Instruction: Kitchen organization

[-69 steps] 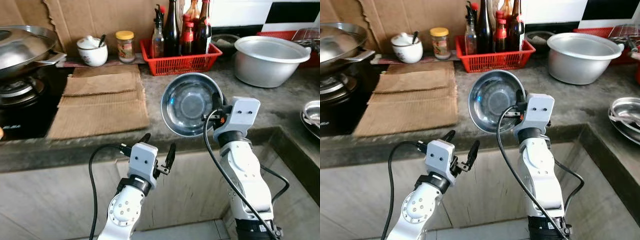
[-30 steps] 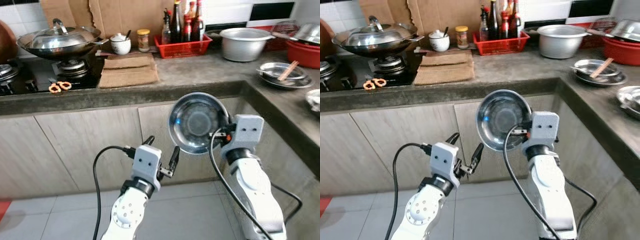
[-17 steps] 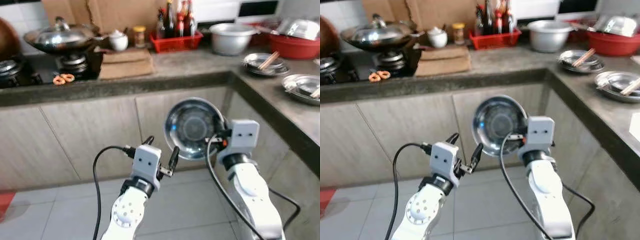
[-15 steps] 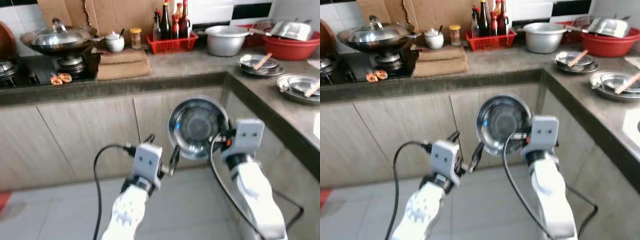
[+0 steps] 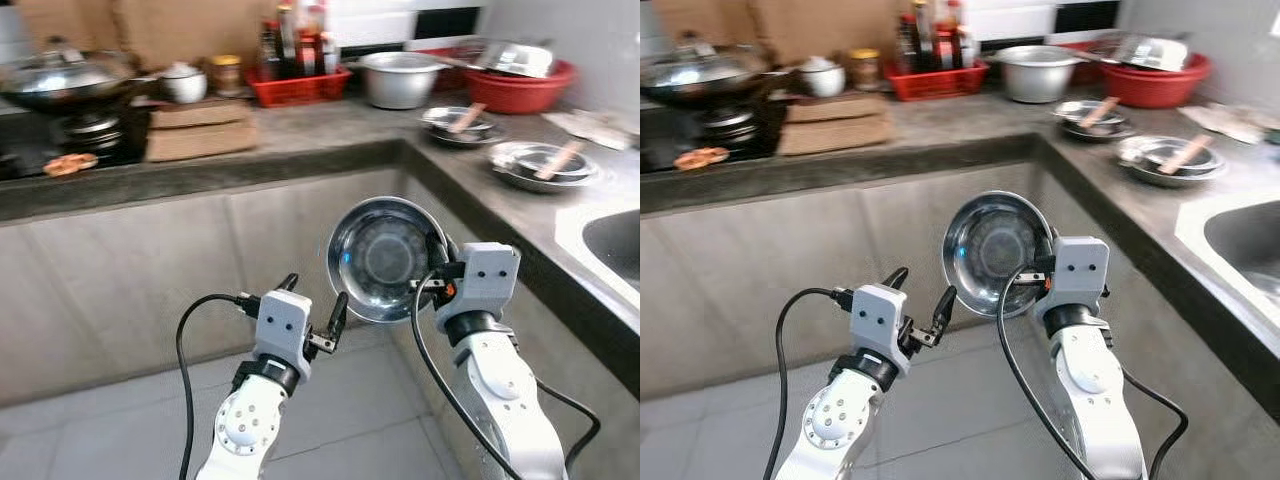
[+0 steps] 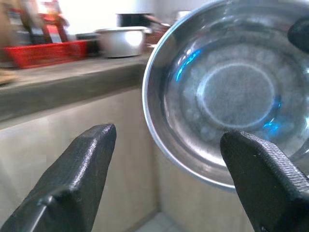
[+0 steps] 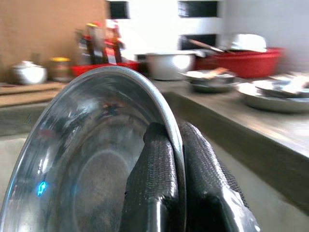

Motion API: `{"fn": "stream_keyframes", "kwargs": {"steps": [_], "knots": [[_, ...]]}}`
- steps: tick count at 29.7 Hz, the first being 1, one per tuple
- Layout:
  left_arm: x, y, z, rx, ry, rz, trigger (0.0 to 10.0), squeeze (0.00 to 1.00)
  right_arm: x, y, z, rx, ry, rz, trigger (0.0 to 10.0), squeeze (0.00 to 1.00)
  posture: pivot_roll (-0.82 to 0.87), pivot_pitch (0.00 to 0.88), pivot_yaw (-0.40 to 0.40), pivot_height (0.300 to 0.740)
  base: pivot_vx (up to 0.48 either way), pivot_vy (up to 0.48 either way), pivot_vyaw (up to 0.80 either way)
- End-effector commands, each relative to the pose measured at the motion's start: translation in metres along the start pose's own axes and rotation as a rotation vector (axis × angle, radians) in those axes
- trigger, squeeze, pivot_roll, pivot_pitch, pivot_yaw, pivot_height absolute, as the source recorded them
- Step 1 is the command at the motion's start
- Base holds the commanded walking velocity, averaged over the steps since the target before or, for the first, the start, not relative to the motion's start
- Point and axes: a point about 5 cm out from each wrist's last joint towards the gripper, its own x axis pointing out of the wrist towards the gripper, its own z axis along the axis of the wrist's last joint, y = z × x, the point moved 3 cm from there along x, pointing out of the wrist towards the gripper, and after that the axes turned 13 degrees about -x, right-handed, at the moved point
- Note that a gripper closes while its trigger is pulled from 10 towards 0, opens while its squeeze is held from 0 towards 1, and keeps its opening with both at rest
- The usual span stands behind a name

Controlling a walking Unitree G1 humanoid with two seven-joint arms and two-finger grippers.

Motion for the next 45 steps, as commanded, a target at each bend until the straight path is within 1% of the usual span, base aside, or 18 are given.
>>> {"fn": "stream_keyframes", "kwargs": {"steps": [1, 29, 45], "knots": [[-0.0002, 0.0001, 0.0015, -0.009, 0.003, 0.0, 10.0, 0.0, 0.0002, -0.0012, 0.007, 0.002, -0.021, -0.005, 10.0, 0.0, 0.04, 0.043, -0.011, 0.74, 0.0, 0.247, -0.8], [-0.0026, 0.0003, -0.0012, -0.005, 0.014, -0.014, 10.0, 0.0, -0.0013, 0.0015, 0.0041, 0.0, -0.009, -0.005, 10.0, 0.0, 0.04, 0.019, -0.007, 0.74, 0.0, 0.323, -0.8], [-0.0005, 0.0001, -0.0004, -0.003, 0.014, -0.017, 10.0, 0.0, -0.0002, -0.0007, 0.0037, 0.0, -0.004, -0.02, 10.0, 0.0, 0.04, 0.031, -0.006, 0.74, 0.0, 0.323, -0.79]]}}
